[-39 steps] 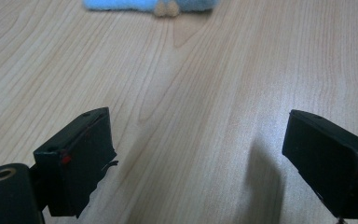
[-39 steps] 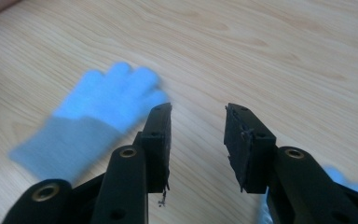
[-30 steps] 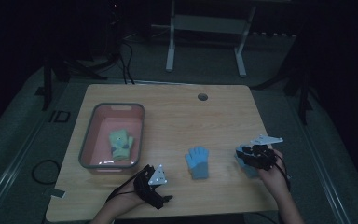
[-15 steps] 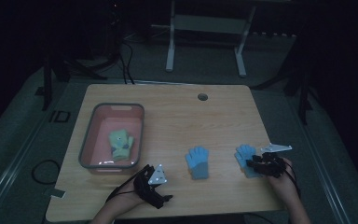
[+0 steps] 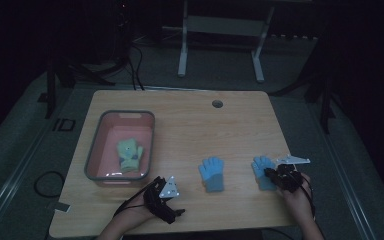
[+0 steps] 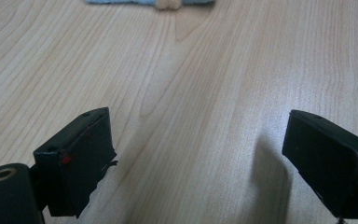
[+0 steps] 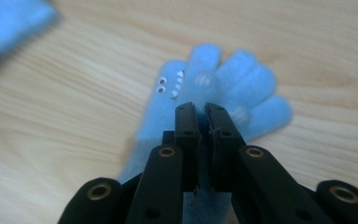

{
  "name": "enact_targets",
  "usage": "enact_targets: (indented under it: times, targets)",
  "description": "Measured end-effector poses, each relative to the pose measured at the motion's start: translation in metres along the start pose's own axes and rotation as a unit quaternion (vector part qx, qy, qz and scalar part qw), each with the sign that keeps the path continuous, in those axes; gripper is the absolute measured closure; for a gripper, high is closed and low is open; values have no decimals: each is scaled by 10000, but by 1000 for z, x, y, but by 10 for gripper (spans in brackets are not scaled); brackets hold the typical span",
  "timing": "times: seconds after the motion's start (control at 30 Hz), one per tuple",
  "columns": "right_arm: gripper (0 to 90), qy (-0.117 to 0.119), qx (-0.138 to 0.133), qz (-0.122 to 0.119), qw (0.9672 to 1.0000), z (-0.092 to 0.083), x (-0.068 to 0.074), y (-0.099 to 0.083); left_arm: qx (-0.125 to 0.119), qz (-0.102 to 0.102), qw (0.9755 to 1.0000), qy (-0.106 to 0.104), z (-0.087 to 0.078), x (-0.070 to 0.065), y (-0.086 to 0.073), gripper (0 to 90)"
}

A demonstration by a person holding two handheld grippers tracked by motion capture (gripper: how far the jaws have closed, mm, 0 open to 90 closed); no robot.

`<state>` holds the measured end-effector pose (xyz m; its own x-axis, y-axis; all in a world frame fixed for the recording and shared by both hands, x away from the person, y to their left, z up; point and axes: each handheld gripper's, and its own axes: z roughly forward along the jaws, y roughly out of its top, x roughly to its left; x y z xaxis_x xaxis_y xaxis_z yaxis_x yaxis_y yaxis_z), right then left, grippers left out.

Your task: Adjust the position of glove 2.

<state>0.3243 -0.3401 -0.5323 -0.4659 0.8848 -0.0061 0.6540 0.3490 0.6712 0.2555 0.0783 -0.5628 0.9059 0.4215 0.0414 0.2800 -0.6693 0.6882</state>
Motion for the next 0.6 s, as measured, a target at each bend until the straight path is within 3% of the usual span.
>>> enact_targets:
  times: [0.07, 0.1, 0.3, 0.6]
  targets:
    - [848, -30, -74, 2, 10000, -3, 4, 3, -18, 13, 10000, -12, -1, 0, 0, 90]
    - [848, -37, -204, 22, 9998, -10, 15, 11, -20, 10, 10000, -9, -1, 0, 0, 90]
    - [848, 41, -462, 173, 9988, -22, 40, 34, -14, 33, 10000, -16, -1, 0, 0, 90]
    - [847, 97, -380, 420, 9983, -13, 68, 39, -21, 62, 10000, -28, -1, -1, 0, 90]
